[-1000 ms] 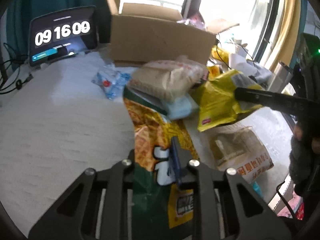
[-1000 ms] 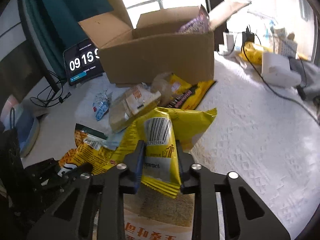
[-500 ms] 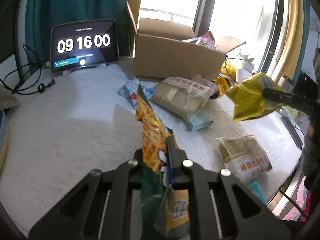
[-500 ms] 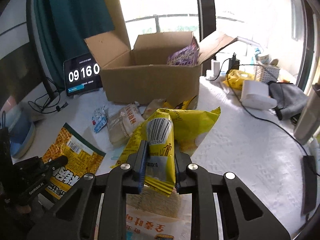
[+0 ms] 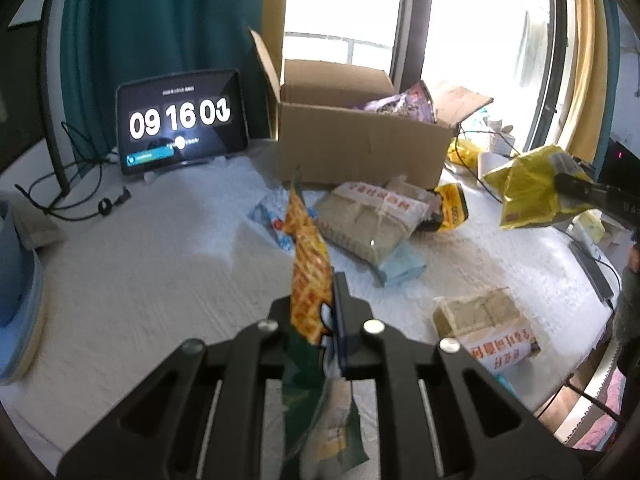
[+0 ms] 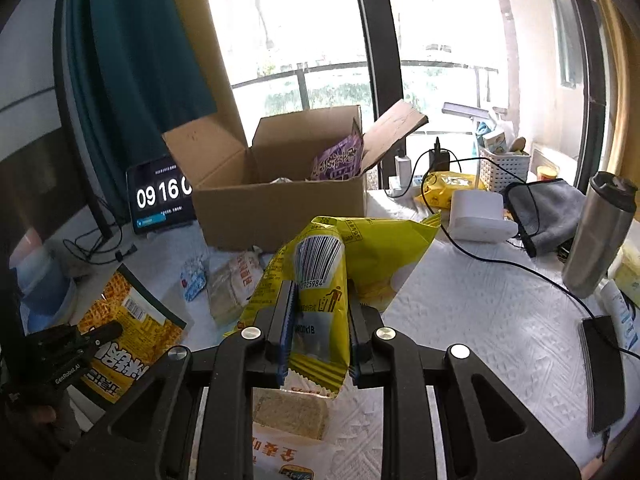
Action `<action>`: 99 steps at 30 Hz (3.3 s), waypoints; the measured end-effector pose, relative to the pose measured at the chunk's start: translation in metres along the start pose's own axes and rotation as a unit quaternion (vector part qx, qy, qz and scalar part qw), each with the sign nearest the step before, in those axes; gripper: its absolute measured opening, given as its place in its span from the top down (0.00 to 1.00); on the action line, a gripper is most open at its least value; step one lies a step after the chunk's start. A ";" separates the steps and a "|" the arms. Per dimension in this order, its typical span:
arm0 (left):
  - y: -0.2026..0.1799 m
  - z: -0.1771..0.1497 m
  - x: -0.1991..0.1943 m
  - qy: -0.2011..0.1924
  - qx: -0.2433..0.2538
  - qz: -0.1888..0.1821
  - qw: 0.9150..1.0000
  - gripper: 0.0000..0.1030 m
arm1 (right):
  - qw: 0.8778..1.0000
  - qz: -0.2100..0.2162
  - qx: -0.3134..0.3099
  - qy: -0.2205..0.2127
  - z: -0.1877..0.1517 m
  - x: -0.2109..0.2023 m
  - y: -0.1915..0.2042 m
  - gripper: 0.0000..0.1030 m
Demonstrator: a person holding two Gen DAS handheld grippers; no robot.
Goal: Organize snacks
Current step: 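Lift both bags, carry them over the box and open both tools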
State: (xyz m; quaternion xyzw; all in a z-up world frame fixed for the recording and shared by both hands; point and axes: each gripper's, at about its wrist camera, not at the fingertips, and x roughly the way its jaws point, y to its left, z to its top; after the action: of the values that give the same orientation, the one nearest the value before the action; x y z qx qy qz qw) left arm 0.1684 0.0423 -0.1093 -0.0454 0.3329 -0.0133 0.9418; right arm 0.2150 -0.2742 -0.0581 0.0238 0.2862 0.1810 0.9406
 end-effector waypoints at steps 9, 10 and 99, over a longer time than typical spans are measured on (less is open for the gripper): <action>-0.005 0.028 -0.010 -0.032 0.010 0.017 0.999 0.89 | 1.000 0.011 0.012 -0.021 0.008 -0.003 -0.015 0.77; -0.006 0.032 -0.010 -0.036 0.012 0.017 0.999 0.89 | 1.000 0.012 0.012 -0.023 0.008 -0.004 -0.016 0.77; -0.008 0.268 0.169 -0.153 0.079 0.050 0.984 0.40 | 0.997 0.046 -0.040 -0.046 0.219 0.251 0.033 0.71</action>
State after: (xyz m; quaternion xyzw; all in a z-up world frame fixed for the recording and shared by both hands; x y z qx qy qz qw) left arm 0.4685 0.0453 -0.0066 0.0440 0.1850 0.0144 0.9817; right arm 0.5178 -0.1420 -0.0030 0.0075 0.2336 0.2344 0.9436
